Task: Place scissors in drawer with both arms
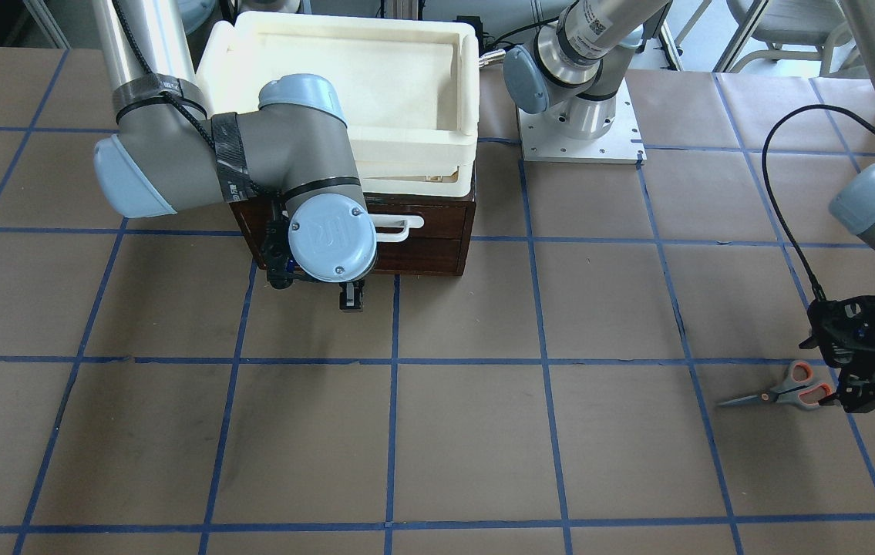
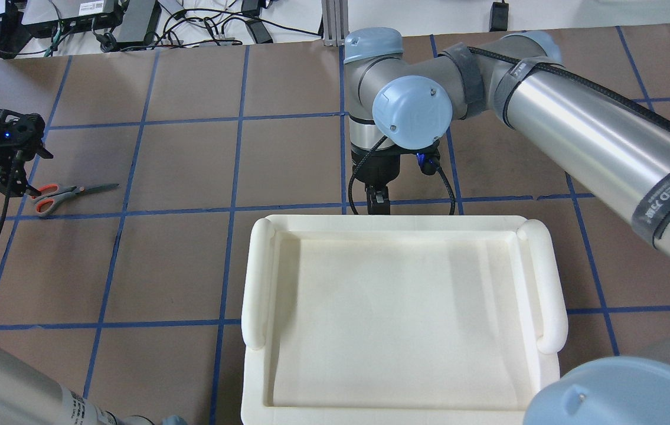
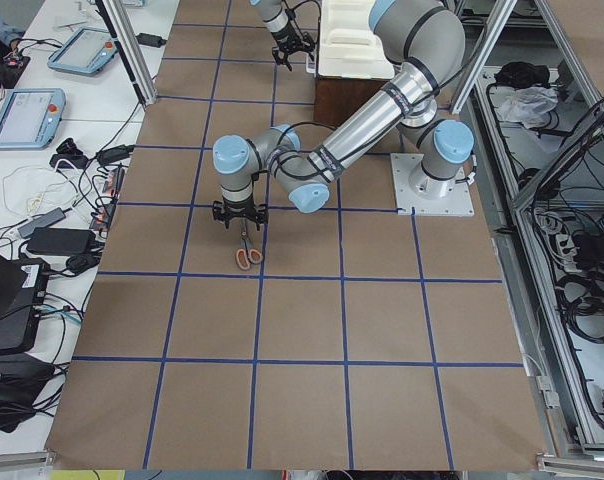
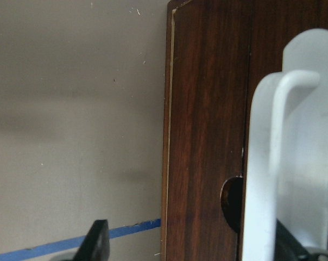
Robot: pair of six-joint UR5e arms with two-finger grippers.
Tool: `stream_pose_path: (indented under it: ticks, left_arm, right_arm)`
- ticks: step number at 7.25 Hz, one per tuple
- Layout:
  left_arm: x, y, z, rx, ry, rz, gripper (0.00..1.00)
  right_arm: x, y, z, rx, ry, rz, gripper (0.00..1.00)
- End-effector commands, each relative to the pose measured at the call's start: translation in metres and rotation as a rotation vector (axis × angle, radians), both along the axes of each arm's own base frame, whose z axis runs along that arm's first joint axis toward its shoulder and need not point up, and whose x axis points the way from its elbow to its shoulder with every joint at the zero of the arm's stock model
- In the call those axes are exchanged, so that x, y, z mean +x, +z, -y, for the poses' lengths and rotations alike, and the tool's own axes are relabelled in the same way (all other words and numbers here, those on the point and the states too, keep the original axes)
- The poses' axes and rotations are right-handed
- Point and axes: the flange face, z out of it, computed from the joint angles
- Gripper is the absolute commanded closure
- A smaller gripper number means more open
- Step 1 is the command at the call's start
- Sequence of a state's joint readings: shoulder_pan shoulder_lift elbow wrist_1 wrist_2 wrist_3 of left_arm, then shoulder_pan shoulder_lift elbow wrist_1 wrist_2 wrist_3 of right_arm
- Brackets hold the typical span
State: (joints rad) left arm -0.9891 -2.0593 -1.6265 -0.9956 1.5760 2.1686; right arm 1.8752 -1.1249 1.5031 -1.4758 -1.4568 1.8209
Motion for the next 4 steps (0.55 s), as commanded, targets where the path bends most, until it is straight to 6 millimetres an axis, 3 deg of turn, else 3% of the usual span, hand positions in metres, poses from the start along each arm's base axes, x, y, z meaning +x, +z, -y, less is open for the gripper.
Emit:
stream_pose_path:
  ticks: [1,3,4]
  left_arm:
    - [0.001,-0.026,0.011,-0.021,0.019,0.01,0.02]
    - [-0.003,-0.032,0.012,-0.011,0.056,0.003,0.03]
    - [-0.011,-0.033,0.014,-0.005,0.155,0.007,0.04]
  right_arm:
    - [0.0,-0.006,0.001,0.009,0.0,-0.003,0.0]
    - [0.001,-0.005,0.006,-0.024,0.005,0.003,0.0]
    - [0.002,-0.003,0.01,-0.059,0.019,0.02,0.0]
